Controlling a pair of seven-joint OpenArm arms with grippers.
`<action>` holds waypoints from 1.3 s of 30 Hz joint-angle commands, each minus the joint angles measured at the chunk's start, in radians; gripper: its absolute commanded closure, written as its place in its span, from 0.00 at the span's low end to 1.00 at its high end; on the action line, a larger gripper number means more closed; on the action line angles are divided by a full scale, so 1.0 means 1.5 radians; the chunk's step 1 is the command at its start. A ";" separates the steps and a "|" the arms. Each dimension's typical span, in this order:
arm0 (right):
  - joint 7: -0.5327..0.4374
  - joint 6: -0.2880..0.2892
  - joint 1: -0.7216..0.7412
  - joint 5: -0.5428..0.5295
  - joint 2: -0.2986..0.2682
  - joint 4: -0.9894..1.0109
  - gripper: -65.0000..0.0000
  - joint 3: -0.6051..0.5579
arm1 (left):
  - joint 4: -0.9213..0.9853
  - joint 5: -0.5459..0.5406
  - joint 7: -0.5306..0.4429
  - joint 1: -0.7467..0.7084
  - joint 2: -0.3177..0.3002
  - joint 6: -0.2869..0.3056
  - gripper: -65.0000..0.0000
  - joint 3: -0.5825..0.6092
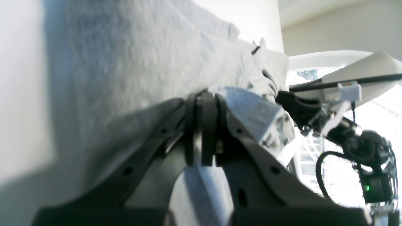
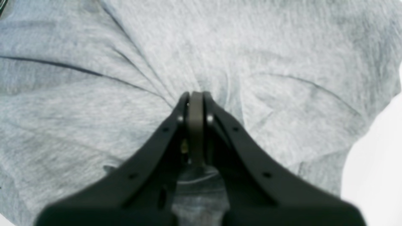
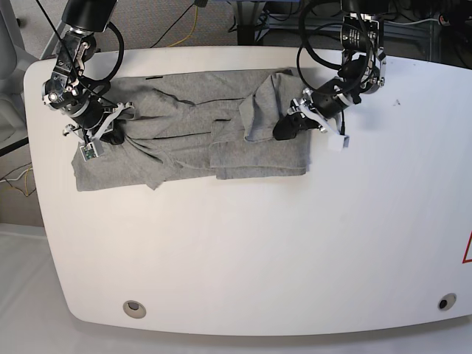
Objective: Fold the T-shirt properly
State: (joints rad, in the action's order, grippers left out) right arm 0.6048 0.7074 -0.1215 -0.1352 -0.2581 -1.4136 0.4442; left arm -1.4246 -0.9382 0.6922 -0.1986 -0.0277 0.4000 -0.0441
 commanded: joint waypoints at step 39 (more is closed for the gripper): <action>0.145 -0.006 -0.029 0.101 0.000 0.008 1.00 -0.003 | -0.118 0.134 0.023 0.018 0.008 -0.096 0.97 0.152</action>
State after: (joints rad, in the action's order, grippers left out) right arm 0.6121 0.7071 -0.1284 -0.1349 -0.2577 -1.4261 0.4442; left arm -1.5730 -0.7368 0.7422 -0.1799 -0.0196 0.2653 0.1791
